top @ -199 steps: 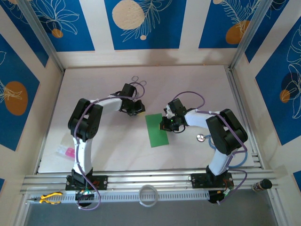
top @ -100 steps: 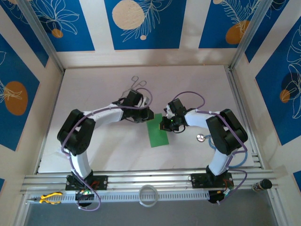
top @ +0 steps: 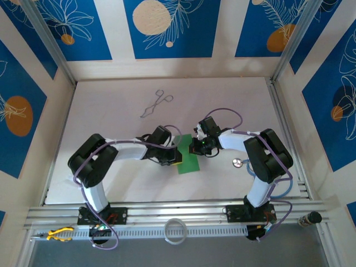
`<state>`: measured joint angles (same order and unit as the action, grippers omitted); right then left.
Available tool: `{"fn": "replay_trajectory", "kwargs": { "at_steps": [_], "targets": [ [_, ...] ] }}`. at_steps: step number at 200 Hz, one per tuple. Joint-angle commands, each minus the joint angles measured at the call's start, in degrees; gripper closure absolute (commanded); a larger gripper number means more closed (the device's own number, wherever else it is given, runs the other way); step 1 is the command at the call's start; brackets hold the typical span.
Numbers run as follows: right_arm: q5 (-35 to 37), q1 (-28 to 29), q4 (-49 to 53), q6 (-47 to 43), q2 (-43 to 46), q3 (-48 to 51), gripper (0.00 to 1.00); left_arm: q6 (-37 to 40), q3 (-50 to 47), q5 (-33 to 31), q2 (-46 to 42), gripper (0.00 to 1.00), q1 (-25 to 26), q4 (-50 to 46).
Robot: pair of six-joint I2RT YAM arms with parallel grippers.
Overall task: Fold a paper plane with a square sheet of paper (pick it up from the middle)
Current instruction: First fold the square sheet of paper in half at the center of the table.
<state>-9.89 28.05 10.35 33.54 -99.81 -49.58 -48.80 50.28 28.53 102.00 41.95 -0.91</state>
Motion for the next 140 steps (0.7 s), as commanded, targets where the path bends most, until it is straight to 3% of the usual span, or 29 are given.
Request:
{"fn": "replay_trajectory", "kwargs": {
  "at_steps": [1,90,140],
  "targets": [
    [3.74,-0.33,6.09,0.54,-1.05,2.66,1.0,2.45,-1.83,1.07,-2.3,0.83,0.68,-1.03],
    [4.0,-0.36,6.44,0.48,-1.07,2.74,1.0,3.29,-0.94,-0.04,-6.87,0.83,2.37,-2.48],
    [4.05,-0.37,6.36,0.64,-1.16,2.82,1.0,-0.12,-0.85,4.32,-2.96,0.82,4.08,5.15]
  ]
}}
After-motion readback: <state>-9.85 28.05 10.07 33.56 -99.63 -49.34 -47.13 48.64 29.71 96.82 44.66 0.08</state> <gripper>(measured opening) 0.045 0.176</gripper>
